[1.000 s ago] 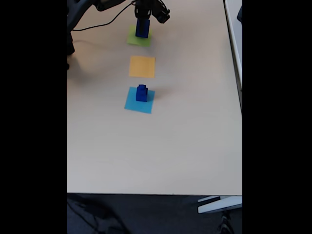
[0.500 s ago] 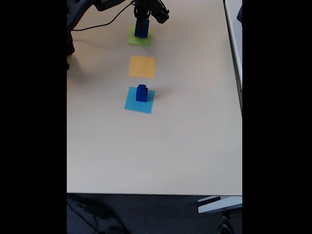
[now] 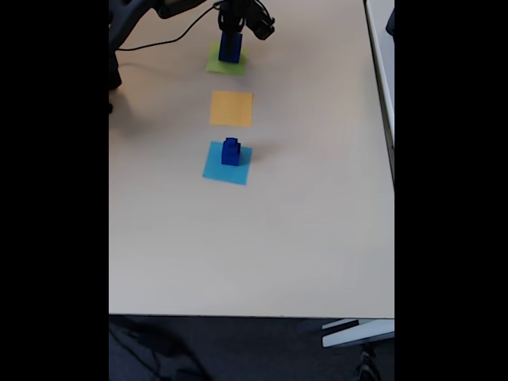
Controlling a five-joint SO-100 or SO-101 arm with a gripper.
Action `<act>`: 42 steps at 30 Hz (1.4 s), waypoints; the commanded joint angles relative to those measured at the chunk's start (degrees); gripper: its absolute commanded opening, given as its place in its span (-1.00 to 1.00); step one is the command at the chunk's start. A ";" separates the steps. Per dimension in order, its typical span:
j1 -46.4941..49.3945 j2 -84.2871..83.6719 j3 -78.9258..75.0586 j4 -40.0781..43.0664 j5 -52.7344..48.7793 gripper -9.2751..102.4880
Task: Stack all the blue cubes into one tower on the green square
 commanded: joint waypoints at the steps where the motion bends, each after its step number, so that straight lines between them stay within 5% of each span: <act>1: -0.35 1.23 -2.99 0.26 -0.26 -0.29; 13: 0.62 1.23 -5.98 -1.67 -7.12 0.04; 26: 8.17 5.54 -10.90 -16.26 -26.72 0.07; 42: 27.42 25.93 13.97 -22.59 -41.48 0.01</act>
